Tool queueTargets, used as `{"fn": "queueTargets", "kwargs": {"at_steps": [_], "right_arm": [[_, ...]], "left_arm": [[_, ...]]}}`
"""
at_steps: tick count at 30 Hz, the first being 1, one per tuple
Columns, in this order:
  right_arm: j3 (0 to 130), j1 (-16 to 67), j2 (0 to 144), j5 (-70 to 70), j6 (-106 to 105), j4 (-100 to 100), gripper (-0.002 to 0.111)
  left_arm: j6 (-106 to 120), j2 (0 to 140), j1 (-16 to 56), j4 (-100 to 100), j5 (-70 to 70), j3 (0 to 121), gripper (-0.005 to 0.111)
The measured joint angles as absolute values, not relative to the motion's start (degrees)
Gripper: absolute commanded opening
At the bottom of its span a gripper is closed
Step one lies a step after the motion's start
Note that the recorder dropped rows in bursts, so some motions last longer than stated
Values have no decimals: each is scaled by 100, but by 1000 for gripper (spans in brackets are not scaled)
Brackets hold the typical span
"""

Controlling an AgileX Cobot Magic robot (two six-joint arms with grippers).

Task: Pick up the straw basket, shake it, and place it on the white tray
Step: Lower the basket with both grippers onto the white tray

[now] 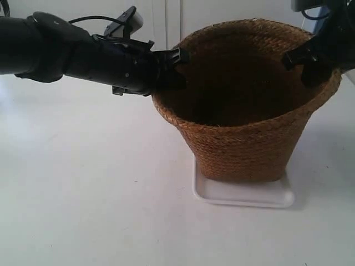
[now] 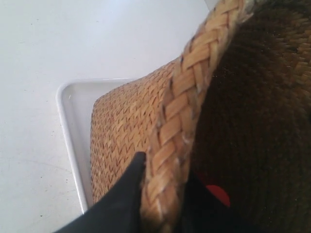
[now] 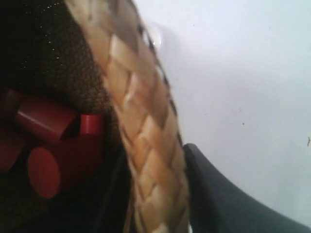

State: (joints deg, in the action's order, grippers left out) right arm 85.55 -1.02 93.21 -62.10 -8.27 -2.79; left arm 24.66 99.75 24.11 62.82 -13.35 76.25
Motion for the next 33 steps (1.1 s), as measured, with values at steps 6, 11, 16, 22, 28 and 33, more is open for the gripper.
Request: {"fn": "queueTargets", "kwargs": {"at_steps": [6, 11, 16, 22, 28, 33], "right_arm": [[8555, -102, 9457, -6056, -838, -478, 0], [8555, -102, 9457, -5955, -826, -508, 0], [8555, -102, 9457, -5942, -826, -543, 0], [8555, -102, 9457, -5989, -826, -588, 0], [8555, -102, 9457, -6085, -826, -602, 5], [8555, -102, 9457, -6097, -826, -602, 23]], "left_arm": [[2488, 10024, 2434, 6299, -1325, 7729, 0], [2630, 10032, 2434, 6241, -1292, 7858, 0], [2665, 10032, 2434, 6233, -1318, 7860, 0], [2665, 10032, 2434, 6233, -1426, 7860, 0], [2665, 10032, 2434, 6233, -1466, 7860, 1], [2665, 10032, 2434, 6233, -1500, 7860, 26]]}}
